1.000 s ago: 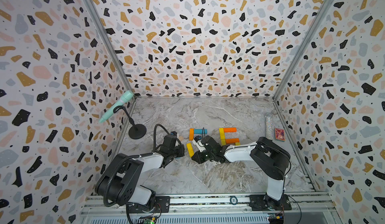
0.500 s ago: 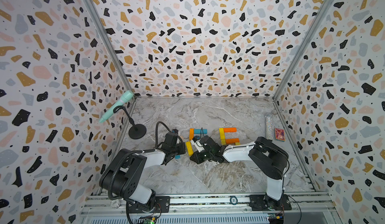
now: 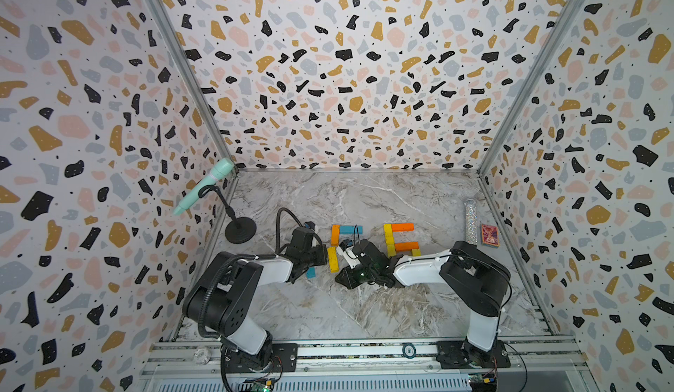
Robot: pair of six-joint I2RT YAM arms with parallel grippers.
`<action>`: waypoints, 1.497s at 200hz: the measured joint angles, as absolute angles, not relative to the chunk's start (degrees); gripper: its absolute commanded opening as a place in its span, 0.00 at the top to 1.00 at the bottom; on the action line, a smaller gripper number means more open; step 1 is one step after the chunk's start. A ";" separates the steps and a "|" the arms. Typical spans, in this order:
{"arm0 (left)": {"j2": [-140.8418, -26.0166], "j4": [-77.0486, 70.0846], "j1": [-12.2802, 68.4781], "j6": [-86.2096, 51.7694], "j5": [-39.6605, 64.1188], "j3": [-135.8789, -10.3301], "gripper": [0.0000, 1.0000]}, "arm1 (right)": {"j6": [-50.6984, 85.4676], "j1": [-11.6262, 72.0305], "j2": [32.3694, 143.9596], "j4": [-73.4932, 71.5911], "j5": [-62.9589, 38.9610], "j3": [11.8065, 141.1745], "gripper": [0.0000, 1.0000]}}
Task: Assemble the number 6 with building blocks
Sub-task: Assemble the building block at the center of the board.
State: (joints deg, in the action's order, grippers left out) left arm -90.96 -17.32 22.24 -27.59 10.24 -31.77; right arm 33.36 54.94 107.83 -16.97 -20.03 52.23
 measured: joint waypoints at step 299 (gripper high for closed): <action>-91.72 -19.70 21.87 -24.58 9.52 -31.51 1.00 | 35.05 53.58 109.51 -22.72 -20.27 51.57 0.83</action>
